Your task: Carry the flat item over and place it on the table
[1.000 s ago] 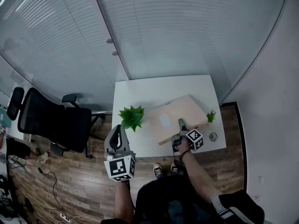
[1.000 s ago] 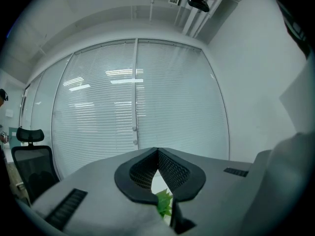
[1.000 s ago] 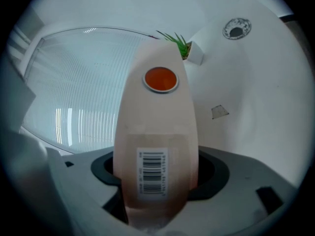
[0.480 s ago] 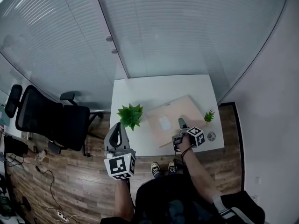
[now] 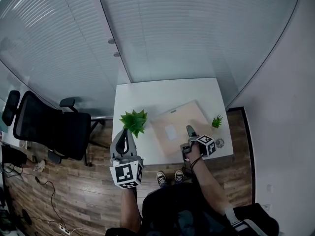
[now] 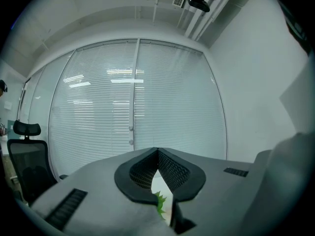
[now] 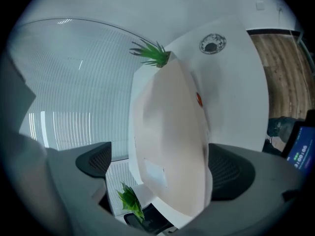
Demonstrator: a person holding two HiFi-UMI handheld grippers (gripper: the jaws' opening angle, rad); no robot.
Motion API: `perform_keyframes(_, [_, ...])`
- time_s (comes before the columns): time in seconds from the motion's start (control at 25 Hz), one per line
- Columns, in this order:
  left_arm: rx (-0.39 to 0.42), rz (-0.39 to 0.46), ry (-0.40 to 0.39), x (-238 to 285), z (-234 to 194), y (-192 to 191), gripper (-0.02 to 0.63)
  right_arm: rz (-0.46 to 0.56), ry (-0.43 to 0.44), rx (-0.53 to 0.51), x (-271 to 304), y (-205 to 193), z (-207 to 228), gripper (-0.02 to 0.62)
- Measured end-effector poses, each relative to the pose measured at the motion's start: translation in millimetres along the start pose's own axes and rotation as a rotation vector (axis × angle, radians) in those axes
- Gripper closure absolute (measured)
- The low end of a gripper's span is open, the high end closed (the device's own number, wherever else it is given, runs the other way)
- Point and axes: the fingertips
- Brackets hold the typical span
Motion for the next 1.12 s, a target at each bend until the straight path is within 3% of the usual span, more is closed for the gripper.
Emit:
perform_keyframes(0.24, [-0.006,-0.002,0.002,-2,-1,-2,0.603,0.006,0.028,0.004,-21,5,-9,-0.018])
perform_keyframes(0.44, [-0.011,-0.001,0.0,-2,2,-5,0.603,-0.006,0.103,0.019,-38,7,-29,-0.005])
perform_keyframes(0.92, [-0.004,0.0,-0.001,-4,2,-1,0.603,-0.043,0.477,0.116,-82,1,-147,-0.005])
perform_keyframes(1.04, [-0.004,0.003,-0.002,-4,3,0,0.603,-0.032,0.521,0.05,-87,2,-157,-0.005])
perform_keyframes(1.12, [-0.005,0.004,-0.004,-4,4,1,0.603,-0.003,0.547,-0.051,-88,3,-160,-0.005])
Point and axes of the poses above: the fingertips, and each gripper's own axes: x forward along the fingers, z to its right, y out of its top, and after that the axes turned 15 degrees about z, right-handed
